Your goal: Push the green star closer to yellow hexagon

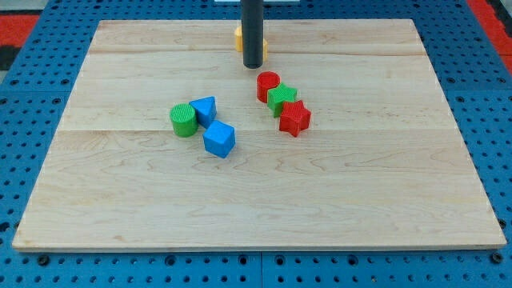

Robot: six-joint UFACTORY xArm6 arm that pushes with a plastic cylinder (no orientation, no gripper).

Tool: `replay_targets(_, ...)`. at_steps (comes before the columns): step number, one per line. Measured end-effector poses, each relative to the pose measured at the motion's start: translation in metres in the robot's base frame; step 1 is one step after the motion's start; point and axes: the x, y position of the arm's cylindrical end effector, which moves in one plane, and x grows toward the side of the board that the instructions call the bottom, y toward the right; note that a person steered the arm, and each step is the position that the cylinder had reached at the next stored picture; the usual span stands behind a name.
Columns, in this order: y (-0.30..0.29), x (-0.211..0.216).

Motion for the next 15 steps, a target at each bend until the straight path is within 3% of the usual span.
replay_targets(1, -0.001, -0.001)
replay_targets(2, 0.029, -0.001)
replay_targets(3, 0.077, 0.026)
replay_targets(4, 0.077, 0.074)
replay_targets(7, 0.026, 0.148)
replay_targets(10, -0.055, 0.119)
replay_targets(15, -0.047, 0.031)
